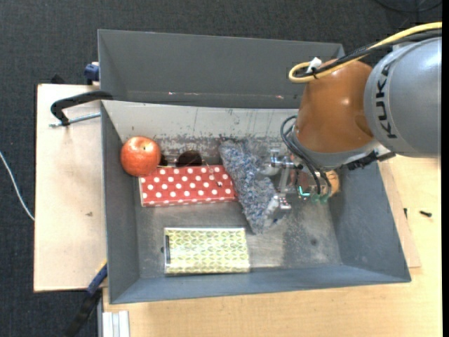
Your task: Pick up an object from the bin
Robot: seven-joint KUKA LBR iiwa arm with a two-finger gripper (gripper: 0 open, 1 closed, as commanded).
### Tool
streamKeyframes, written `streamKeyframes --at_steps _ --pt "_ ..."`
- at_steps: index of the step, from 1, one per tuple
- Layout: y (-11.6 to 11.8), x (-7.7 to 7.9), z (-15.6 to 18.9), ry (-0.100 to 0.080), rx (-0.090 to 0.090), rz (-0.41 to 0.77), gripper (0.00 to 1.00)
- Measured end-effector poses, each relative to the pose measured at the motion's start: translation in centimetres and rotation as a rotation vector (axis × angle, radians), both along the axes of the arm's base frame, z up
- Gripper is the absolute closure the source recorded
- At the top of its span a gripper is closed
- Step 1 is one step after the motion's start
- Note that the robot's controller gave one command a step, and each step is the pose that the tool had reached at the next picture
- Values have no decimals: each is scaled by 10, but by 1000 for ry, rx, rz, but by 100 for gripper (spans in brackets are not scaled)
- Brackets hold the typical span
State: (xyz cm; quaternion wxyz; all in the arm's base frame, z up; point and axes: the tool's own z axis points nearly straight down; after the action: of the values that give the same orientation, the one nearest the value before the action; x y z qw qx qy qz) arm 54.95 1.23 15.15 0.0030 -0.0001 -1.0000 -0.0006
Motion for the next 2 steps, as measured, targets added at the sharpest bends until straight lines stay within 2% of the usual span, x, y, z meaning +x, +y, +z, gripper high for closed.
streamKeyframes --at_steps 1,2 --pt "0 1 4 -6 0 0 0" --pt "-12 21 -68 -9 2 82 100"
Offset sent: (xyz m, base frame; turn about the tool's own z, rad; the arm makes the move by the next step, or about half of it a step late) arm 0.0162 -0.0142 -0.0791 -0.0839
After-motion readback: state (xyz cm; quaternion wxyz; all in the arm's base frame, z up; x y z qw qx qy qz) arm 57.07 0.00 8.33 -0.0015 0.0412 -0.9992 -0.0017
